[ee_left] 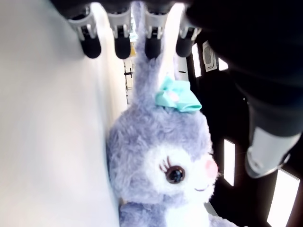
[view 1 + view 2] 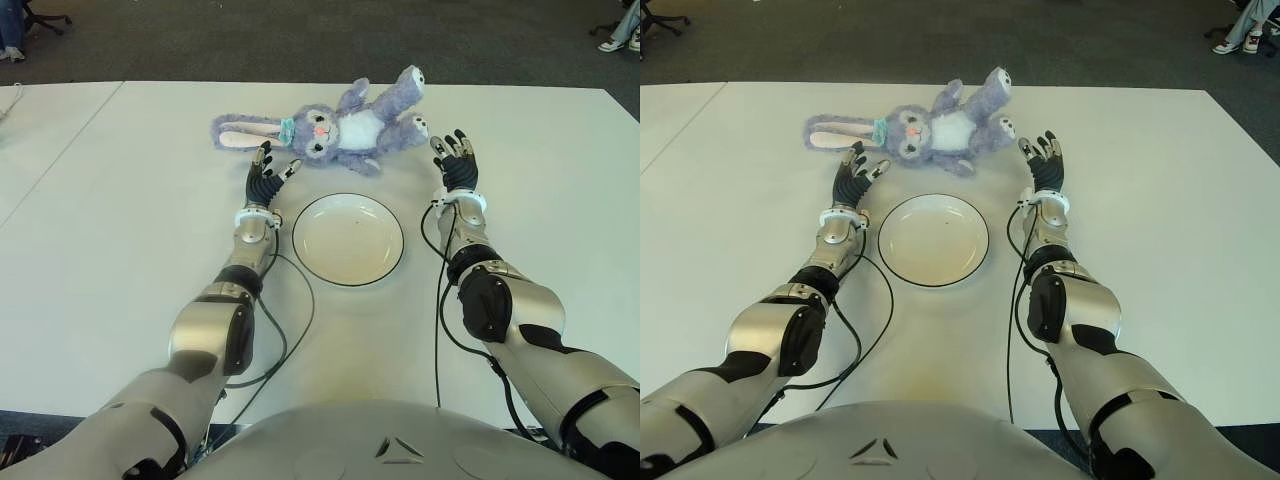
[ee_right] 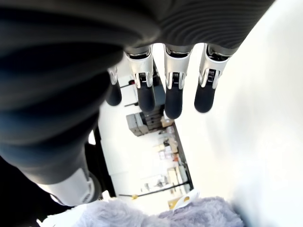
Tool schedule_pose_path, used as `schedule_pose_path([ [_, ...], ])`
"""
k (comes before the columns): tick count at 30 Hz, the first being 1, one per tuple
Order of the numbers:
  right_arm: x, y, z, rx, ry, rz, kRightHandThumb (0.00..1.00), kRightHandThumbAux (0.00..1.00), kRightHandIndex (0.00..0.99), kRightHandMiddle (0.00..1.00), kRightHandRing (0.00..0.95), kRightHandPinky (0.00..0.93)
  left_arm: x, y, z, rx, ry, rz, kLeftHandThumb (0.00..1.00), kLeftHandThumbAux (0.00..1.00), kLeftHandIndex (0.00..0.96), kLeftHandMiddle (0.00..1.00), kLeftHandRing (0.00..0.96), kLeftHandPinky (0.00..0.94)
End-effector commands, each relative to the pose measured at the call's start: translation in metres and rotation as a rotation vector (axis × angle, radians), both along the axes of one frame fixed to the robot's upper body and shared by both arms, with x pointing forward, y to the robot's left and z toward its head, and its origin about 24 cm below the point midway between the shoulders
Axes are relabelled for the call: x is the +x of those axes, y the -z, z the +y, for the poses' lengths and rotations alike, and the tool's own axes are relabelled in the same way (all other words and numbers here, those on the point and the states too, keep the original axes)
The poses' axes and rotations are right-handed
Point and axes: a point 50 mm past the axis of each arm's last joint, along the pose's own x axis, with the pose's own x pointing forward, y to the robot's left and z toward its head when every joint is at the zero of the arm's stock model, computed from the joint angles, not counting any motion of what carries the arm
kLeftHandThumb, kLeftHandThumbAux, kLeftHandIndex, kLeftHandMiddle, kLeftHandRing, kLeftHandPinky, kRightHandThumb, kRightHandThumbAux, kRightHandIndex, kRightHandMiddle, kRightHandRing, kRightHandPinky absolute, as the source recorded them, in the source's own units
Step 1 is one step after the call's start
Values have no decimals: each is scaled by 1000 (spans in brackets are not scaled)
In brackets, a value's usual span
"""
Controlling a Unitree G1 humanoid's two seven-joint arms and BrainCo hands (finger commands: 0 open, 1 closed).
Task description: Put the doll into the plate.
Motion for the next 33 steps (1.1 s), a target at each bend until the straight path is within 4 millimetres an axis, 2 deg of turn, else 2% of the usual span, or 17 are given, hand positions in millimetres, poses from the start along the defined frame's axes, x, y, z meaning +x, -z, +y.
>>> schedule_pose_path([
  [1,6,-7,-4,-78,-37,45,287,668,2,25,42,38,-86,95,-6,-58,-20,478,0,608,56,58,45,63],
  [5,7,-9,-9,-134,-52,59,247,616,0,0,5,18,-86,96,-6,-41,-16,488,0,606,58,65,54,51],
  [11,8,-12,-15,-179,-67,72,232,550,0,0,0,0,-87,97,-6,-35,-10,494,0,588,51,61,46,19],
  [21,12,-25,-28,-258,-87,75,242,505,0,0,0,0,-89,96,-8,-25,-16,462,0,571,52,60,41,39],
  [33,14,-31,-31,-277,-97,72,261,482,0,0,0,0,-88,96,-9,-28,-14,473,0,562,60,60,42,30],
])
